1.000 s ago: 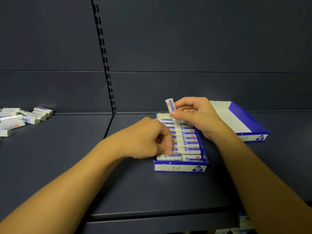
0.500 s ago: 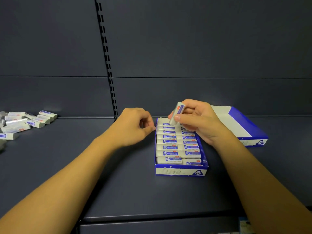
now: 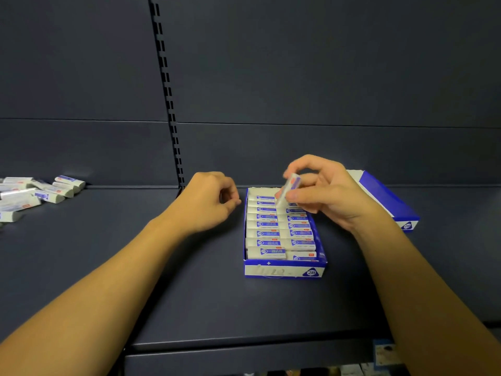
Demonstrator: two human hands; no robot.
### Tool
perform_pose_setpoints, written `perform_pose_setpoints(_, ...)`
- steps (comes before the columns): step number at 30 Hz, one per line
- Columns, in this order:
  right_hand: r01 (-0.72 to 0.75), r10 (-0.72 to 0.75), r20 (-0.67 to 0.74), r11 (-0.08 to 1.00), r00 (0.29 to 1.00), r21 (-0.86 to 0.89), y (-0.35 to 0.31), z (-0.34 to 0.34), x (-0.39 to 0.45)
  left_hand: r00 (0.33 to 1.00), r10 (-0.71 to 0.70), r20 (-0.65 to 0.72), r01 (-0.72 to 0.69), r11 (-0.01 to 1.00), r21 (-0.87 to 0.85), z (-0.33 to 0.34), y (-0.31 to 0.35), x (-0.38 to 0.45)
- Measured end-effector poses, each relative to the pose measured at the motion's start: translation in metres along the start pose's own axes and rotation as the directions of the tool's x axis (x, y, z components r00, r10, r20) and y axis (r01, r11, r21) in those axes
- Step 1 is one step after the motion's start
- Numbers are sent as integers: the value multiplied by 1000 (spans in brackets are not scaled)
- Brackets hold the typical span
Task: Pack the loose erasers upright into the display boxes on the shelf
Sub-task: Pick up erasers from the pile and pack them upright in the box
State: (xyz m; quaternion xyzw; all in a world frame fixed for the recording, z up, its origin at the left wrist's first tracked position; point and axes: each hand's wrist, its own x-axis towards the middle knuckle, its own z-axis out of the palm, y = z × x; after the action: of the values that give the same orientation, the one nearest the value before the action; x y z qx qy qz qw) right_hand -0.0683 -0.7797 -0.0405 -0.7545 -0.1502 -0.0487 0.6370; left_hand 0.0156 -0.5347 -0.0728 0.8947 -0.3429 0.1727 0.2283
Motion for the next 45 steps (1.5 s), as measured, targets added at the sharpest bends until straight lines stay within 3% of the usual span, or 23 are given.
perform_pose_setpoints(10,-114,168,128,929,977,-351,-12,-1,-5,1000,11,9,-12,1000,10,0,1,-1)
perform_pose_setpoints(20,-218,330,86,777,940,-591,-21,2,-19,1000,28,10,-28,1000,11,2,1,-1)
perform_pose_setpoints(26,-184,340,93,696,936,-694,-28,4,-20,999,36,20,-36,999,16,2,2,-1)
perform_pose_setpoints(33,-185,404,113,626,908,-758,-30,11,-19,999,35,13,-35,999,-7,3,3,-1)
perform_pose_setpoints(45,-271,520,152,647,841,-713,-28,15,-19,999,49,14,-49,999,-14,4,6,-2)
